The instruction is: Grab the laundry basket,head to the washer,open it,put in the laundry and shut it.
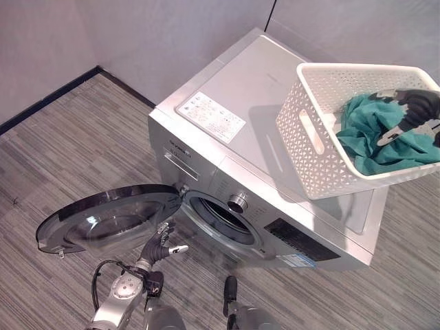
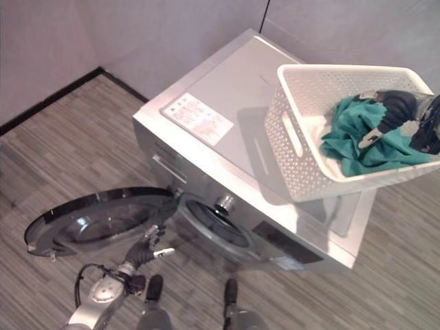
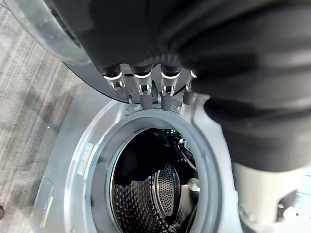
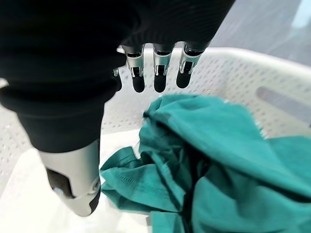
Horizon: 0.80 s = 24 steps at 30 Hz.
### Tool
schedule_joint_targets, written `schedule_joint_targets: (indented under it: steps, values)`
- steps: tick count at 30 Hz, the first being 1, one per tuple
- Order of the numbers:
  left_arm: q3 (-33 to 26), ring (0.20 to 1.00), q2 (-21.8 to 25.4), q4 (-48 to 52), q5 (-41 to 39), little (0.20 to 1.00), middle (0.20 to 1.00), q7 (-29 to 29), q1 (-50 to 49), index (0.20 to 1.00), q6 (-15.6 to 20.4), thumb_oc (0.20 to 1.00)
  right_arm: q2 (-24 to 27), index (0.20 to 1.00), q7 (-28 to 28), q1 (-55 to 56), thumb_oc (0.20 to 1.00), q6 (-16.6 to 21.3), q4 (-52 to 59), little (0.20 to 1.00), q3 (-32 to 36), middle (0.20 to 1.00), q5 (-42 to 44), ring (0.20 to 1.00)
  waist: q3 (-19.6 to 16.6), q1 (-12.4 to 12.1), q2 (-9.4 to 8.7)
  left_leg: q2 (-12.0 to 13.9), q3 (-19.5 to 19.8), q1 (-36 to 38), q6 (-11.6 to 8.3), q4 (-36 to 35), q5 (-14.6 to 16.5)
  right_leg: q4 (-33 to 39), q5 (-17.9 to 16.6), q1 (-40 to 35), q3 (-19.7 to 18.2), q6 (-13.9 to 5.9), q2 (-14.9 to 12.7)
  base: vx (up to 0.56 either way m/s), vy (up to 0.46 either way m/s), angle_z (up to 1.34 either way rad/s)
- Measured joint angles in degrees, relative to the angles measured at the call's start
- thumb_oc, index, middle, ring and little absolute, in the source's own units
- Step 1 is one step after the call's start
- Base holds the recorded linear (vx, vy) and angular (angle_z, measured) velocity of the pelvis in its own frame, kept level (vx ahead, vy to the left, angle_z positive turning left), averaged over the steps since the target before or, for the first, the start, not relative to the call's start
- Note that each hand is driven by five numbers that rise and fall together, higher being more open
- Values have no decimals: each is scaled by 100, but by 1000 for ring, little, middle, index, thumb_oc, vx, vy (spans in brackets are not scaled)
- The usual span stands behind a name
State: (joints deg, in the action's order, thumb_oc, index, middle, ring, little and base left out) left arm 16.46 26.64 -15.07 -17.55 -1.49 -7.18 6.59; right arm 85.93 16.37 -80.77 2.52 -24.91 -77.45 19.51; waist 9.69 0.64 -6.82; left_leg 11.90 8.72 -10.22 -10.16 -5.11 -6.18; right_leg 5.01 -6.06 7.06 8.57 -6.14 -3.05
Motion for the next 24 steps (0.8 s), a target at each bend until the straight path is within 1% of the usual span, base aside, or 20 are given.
schedule_joint_targets:
  steps: [4, 5, 9, 13, 15, 16, 18, 19, 20, 24]
  values:
    - [-9, 1000, 1, 0, -1, 1000, 1000, 0, -91, 1000, 2, 1000, 1, 1000, 0, 130, 1000, -2, 27, 1000, 108, 1000, -9, 1000, 5, -11, 8, 1, 8, -51, 0, 1, 0, 0, -4, 48, 5, 5, 3, 0, 0, 0]
    - [-8, 1000, 2, 0, -2, 1000, 1000, -1, -121, 1000, 1, 1000, 1, 1000, 3, 317, 1000, -6, 28, 1000, 272, 1000, -34, 1000, 5, -18, 8, 1, 13, -109, 0, 1, -2, -1, -16, 104, 8, 19, 5, 18, -31, 2]
    - [-5, 1000, 13, 2, -2, 1000, 1000, -2, -131, 1000, 2, 1000, 2, 1000, 117, 631, 1000, -40, 124, 1000, 281, 1000, -272, 1000, 8, -39, 12, 7, 21, -109, -1, 1, -3, -1, -34, 100, 14, 39, 16, 4, -9, 0]
    - [-2, 1000, 12, 39, -2, 1000, 1000, -16, -82, 1000, 8, 1000, 2, 1000, 257, 1118, 1000, -39, 188, 1000, 459, 1000, -572, 1000, 12, -57, 18, 14, 72, -157, -2, 3, -4, -1, -32, 108, 72, 37, 23, 0, -24, 7]
    - [15, 1000, 14, 49, -3, 1000, 1000, -19, -61, 1000, 19, 1000, -10, 1000, 268, 1761, 1000, -43, 186, 1000, 1066, 1000, -712, 1000, 21, -70, 15, 13, 130, -213, -8, 12, -8, -1, -23, 125, 128, 29, 24, 3, -16, 11]
    - [16, 1000, 16, 49, -3, 1000, 1000, -24, -26, 1000, 32, 1000, -46, 1000, 287, 2037, 1000, -60, 183, 1000, 1206, 1000, -756, 1000, 24, -105, 9, 12, 145, -237, -10, 12, -9, -1, -5, 141, 142, 5, 22, -12, -25, 8]
    - [10, 1000, 26, 51, -4, 1000, 1000, -24, -28, 1000, 41, 1000, -46, 1000, 259, 2098, 1000, -103, 165, 1000, 1260, 1000, -847, 1000, 58, -107, 6, 11, 145, -302, -18, 17, -15, -1, 9, 204, 139, -15, 24, 0, 0, 0]
    - [52, 1000, 42, 76, -12, 1000, 1000, -23, 5, 1000, 51, 1000, -177, 1000, 247, 2868, 1000, -115, 111, 1000, 2170, 1000, -955, 1000, 133, -141, -36, 15, 157, -318, -32, 33, -24, -1, 14, 208, 150, -16, 28, 0, 0, 0]
    - [73, 1000, 69, 91, -12, 1000, 1000, -24, 44, 1000, 62, 1000, -322, 1000, 201, 3322, 1000, -113, 17, 1000, 2790, 1000, -972, 1000, 175, -148, -75, 20, 172, -352, -33, 40, -25, 0, 13, 226, 163, -12, 33, 11, -26, 3]
    - [152, 1000, 118, 109, -12, 1000, 1000, -27, 52, 1000, 72, 1000, -334, 1000, 124, 3362, 1000, -183, 41, 1000, 2960, 1000, -1277, 1000, 248, -158, -114, 29, 191, -544, -47, 59, -52, 0, -10, 397, 168, -22, 47, 0, -7, 2]
